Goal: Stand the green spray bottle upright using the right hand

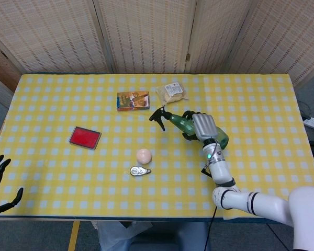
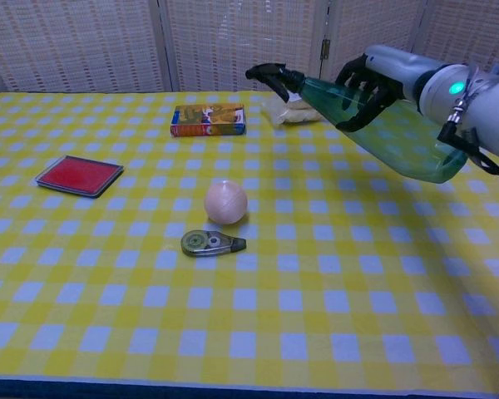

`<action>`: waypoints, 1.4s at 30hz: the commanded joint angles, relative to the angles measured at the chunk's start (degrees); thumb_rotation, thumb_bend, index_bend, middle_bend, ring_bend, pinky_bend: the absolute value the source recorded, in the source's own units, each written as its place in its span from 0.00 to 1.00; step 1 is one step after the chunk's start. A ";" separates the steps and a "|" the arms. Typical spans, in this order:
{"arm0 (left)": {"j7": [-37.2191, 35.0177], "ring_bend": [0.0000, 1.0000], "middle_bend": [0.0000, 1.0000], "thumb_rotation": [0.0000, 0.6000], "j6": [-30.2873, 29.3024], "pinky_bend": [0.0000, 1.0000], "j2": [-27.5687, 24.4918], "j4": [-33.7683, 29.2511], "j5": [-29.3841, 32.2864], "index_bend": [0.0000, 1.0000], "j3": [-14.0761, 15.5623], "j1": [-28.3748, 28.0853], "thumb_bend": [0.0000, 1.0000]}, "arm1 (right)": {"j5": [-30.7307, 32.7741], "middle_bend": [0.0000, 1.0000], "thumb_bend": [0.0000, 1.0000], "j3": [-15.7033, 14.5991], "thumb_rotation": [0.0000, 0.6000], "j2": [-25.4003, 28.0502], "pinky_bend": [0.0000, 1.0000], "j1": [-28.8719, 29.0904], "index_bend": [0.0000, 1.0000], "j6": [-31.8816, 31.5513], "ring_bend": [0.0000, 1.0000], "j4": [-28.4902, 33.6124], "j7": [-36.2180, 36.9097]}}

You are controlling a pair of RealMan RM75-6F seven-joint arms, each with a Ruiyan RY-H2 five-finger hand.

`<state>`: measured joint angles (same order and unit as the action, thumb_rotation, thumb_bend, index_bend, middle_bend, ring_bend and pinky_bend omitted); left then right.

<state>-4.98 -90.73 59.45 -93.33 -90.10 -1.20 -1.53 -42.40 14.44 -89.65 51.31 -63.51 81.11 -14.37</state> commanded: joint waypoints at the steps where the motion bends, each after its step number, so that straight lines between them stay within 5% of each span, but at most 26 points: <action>1: 0.91 0.00 0.00 0.52 0.46 0.00 0.27 -0.05 0.12 0.02 -0.04 -0.25 0.43 | -17.55 0.53 0.32 0.04 1.00 4.03 0.56 -12.47 0.55 -11.46 0.51 4.65 23.78; 6: 3.11 0.00 0.00 0.53 2.02 0.00 0.90 -0.45 0.39 0.01 0.14 -0.91 0.43 | -27.39 0.53 0.32 -2.88 1.00 -0.46 0.56 -20.25 0.55 -17.55 0.51 -3.10 46.59; 15: 4.67 0.00 0.00 0.52 3.11 0.00 1.39 -0.65 1.45 0.01 -0.11 -1.36 0.43 | -34.24 0.53 0.32 -4.47 1.00 -7.87 0.54 -25.97 0.55 -21.60 0.51 -19.26 66.90; 21: 4.47 0.00 0.00 0.52 3.07 0.00 1.26 -0.74 1.46 0.01 -0.04 -1.33 0.43 | -36.33 0.53 0.32 -5.20 1.00 -12.68 0.39 -27.15 0.55 -21.20 0.51 -29.19 71.88; 33: 4.50 0.00 0.00 0.53 2.92 0.00 1.24 -0.88 1.69 0.01 -0.13 -1.28 0.43 | -40.06 0.52 0.32 -6.92 1.00 -16.57 0.33 -28.55 0.55 -20.10 0.47 -39.34 78.16; 42: 5.00 0.00 0.00 0.53 3.29 0.00 1.23 -1.05 1.79 0.01 -0.02 -1.40 0.43 | -41.60 0.30 0.32 -7.19 1.00 -14.69 0.15 -31.61 0.19 -23.90 0.29 -38.17 78.31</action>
<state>0.02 -87.44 60.68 -94.37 -88.31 -1.22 -2.93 -83.84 7.25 -104.61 20.00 -87.11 42.64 64.08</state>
